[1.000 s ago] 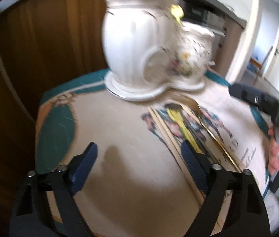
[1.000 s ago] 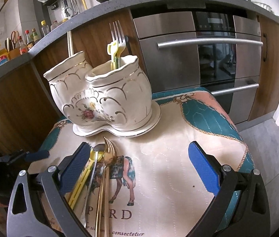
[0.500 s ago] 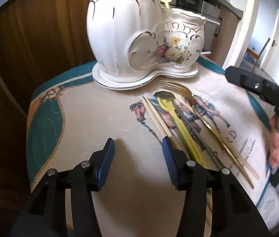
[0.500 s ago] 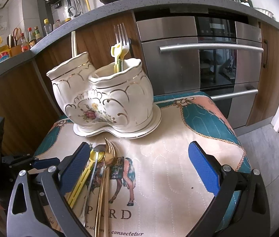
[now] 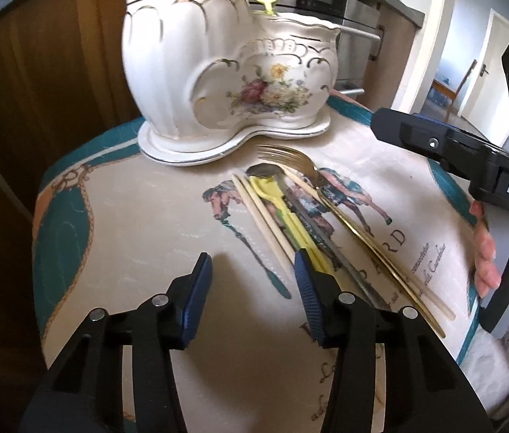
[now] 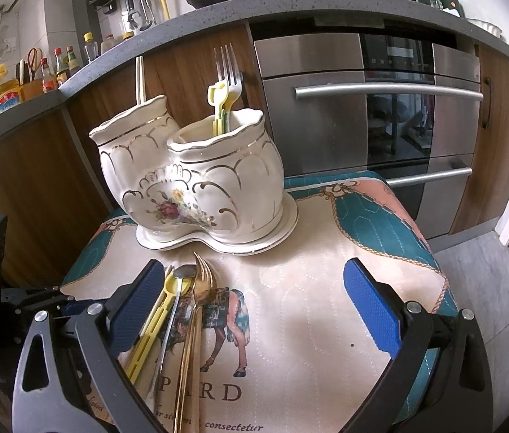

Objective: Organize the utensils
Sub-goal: 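Lower both open tools over the loose utensils on the mat, then grasp a wooden chopstick with the left tool while the right tool grasps a gold fork, then lift and carry the chopstick with the left tool while the right tool carries the gold fork, then insert chopstick into taller cup with left tool while right tool inserts gold fork in smaller cup, then open both tools and pull them back from the holder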

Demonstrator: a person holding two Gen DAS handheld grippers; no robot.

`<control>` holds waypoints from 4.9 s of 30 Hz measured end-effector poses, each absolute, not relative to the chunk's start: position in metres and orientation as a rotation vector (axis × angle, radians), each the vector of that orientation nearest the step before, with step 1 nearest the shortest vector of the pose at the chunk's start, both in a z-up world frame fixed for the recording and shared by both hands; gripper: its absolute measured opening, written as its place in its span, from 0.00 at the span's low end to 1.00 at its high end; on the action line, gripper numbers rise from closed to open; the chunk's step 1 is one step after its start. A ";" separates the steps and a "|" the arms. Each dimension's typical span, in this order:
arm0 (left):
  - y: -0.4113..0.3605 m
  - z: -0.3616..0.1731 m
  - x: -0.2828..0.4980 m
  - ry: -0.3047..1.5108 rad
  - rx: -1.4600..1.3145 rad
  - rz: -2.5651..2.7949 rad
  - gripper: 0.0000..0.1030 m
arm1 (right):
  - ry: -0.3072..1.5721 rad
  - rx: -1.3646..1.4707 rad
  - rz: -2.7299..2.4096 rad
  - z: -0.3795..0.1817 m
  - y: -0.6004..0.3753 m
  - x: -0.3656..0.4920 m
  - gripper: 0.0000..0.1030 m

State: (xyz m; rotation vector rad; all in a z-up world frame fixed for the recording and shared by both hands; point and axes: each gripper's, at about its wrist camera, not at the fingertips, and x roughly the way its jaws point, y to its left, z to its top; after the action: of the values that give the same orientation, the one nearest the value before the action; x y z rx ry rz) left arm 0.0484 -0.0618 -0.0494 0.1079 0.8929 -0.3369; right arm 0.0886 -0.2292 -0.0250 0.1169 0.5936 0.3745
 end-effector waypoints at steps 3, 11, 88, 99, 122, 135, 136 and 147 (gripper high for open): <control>-0.067 -0.049 0.048 0.885 0.126 -0.342 0.44 | 0.594 0.115 0.375 -0.025 -0.229 0.088 0.96; -0.063 -0.049 0.053 0.893 0.146 -0.356 0.18 | 0.597 0.099 0.378 -0.025 -0.227 0.087 0.96; -0.031 0.120 0.129 -0.012 -0.121 -0.298 0.06 | -0.063 0.379 0.408 0.116 -0.274 0.119 0.03; -0.023 0.094 0.119 0.003 -0.100 -0.266 0.06 | 0.094 0.320 0.470 0.082 -0.259 0.147 0.03; -0.006 0.059 0.093 0.248 -0.060 -0.232 0.06 | 0.187 0.266 0.422 0.062 -0.258 0.153 0.03; -0.004 0.059 0.095 0.246 -0.039 -0.220 0.15 | 0.204 0.286 0.402 0.061 -0.260 0.158 0.04; -0.004 0.059 0.095 0.245 -0.039 -0.221 0.18 | 0.205 0.288 0.402 0.061 -0.260 0.158 0.05; 0.005 0.068 0.082 0.215 -0.073 -0.188 0.48 | 0.197 0.301 0.425 0.062 -0.257 0.147 0.58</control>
State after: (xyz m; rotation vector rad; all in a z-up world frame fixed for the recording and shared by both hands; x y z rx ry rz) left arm 0.0821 0.0048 0.0677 -0.0735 0.2155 -0.1885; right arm 0.1474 -0.2573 0.0617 0.3011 0.1966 0.4248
